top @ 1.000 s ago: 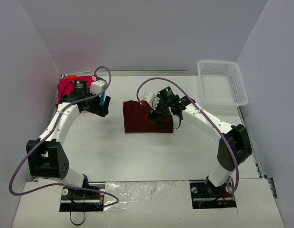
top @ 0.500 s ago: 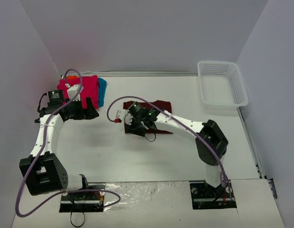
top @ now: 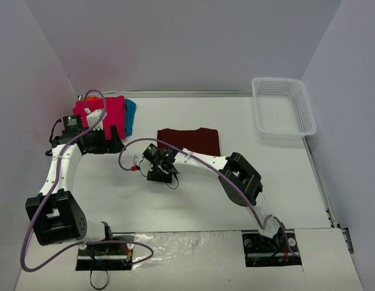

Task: Fold and stack the t-shirts
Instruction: Put the neatly folded tshirt into the corner of the board with the left arm

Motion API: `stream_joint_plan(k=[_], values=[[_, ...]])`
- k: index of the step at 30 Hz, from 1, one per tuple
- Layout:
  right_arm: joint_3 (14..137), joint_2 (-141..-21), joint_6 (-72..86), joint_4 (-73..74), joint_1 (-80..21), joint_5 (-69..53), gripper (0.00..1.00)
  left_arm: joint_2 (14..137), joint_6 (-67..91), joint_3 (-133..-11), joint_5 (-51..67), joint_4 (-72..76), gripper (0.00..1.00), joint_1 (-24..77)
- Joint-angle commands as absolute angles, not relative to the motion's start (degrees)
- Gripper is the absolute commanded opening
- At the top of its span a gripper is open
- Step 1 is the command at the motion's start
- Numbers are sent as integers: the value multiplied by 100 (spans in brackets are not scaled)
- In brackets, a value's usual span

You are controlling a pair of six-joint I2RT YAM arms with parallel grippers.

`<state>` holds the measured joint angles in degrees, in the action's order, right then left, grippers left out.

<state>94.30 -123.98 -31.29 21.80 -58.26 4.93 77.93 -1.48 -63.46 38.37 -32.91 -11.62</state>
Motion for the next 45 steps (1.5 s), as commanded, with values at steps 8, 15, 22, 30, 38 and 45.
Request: stream_joint_plan(k=[8,15,22,30,38,45], values=[[9888,-12920,-3155,2487,-5836,984,65,7901,-70,-6399,4254,-3199,94,-1230],[9914,-13060,-3190,2505,-5862,1037,36,8042,149,-6302,4517,-3112,94,-1230],[9975,-12990,-3208,2663,-5924,1037,0,8121,675,-5872,5229,-2647,94,-1230],[10283,-12507,-3287,3067,-5950,1213,0,8059,2512,-4966,5757,-942,94,-1143],[10714,-12516,-3287,3436,-5950,1231,0,8762,3287,-4825,5485,-308,94,-528],[11074,-12612,-3296,3638,-5994,1195,0,9658,3998,-4913,5678,386,94,-141]])
